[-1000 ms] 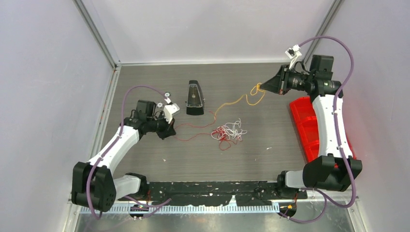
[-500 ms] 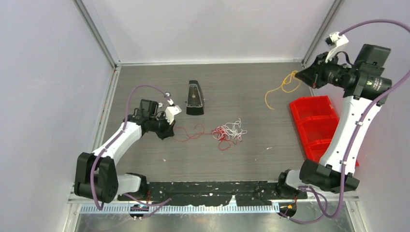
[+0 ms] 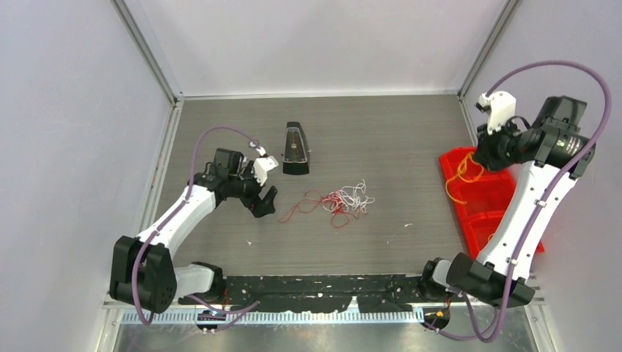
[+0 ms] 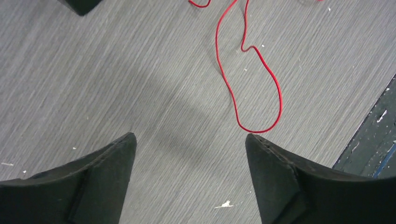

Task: Untangle the cables

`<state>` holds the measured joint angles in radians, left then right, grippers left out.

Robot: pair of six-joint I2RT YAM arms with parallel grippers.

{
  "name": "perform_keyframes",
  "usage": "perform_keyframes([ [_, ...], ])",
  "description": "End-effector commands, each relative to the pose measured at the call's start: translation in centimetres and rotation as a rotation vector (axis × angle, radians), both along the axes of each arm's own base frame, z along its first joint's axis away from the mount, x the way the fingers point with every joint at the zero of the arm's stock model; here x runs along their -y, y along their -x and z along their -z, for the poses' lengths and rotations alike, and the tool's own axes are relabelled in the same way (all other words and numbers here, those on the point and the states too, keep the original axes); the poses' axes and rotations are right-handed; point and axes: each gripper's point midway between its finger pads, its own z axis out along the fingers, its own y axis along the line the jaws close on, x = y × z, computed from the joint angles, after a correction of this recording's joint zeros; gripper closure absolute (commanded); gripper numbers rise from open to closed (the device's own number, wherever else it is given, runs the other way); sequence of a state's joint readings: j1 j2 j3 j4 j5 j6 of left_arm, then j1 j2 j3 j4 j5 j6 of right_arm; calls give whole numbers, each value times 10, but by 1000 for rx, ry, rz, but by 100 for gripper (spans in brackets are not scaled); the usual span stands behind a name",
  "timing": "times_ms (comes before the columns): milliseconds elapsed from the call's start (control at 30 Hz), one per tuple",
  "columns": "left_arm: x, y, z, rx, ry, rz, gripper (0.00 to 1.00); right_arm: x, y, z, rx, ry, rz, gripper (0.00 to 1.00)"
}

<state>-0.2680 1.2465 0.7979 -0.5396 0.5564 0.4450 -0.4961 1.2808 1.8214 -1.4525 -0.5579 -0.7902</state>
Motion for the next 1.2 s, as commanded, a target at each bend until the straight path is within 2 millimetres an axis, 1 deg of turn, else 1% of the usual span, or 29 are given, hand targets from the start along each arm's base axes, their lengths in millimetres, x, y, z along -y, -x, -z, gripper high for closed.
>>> perform_keyframes([
  [0,11,-12,-30,77,43,-13,9,50,42,36,-133,214,43,95],
  [33,12,-12,-32,82,44,-13,8,57,47,41,-150,244,23,95],
  [67,13,-12,-33,86,46,-14,7,67,57,49,-179,243,54,94],
  [100,14,-12,-34,91,47,-14,7,72,63,54,-196,266,31,95],
  [133,14,-12,-36,94,48,-15,6,81,73,61,-223,262,61,95],
  [167,14,-12,-37,97,48,-15,6,87,78,65,-238,285,44,95],
  [267,16,-12,-39,100,48,-13,5,107,99,80,-290,286,80,95],
  [300,17,-12,-40,101,47,-12,4,113,105,84,-300,291,84,95],
  [367,18,-12,-41,102,48,-10,4,124,108,91,-303,296,90,95],
  [433,21,-12,-42,102,50,-6,3,134,107,101,-303,304,82,95],
  [467,22,-12,-44,106,51,-5,3,141,103,102,-289,334,74,95],
  [500,23,-12,-44,106,50,-4,3,141,103,110,-293,332,66,95],
  [533,24,-12,-47,111,52,-3,3,148,99,112,-277,370,54,94],
  [567,24,-12,-48,115,51,-3,3,147,100,120,-279,376,43,95],
  [600,24,-12,-49,118,50,-3,3,155,96,120,-259,427,35,95],
  [633,24,-12,-49,121,49,-4,3,154,97,126,-255,442,28,95],
  [667,23,-12,-49,121,46,-6,2,160,95,133,-253,472,10,95],
  [700,23,-12,-48,122,44,-7,2,162,94,134,-245,499,7,95],
  [733,22,-12,-47,121,42,-9,2,170,91,133,-232,545,4,95],
  [900,23,-12,-45,114,40,-9,2,178,93,164,-270,576,-50,95],
  [1000,26,-13,-46,115,40,-8,2,182,92,192,-295,575,-76,94],
  [1033,26,-13,-46,115,41,-7,2,188,91,196,-301,599,-79,94],
  [1067,27,-13,-47,114,41,-7,2,185,93,210,-317,582,-92,93],
  [1100,27,-14,-48,116,41,-6,2,190,92,214,-322,602,-93,91],
  [1133,28,-14,-49,119,42,-5,2,187,93,226,-335,584,-104,89],
  [1167,28,-14,-48,119,40,-5,2,190,93,228,-340,598,-100,82],
])
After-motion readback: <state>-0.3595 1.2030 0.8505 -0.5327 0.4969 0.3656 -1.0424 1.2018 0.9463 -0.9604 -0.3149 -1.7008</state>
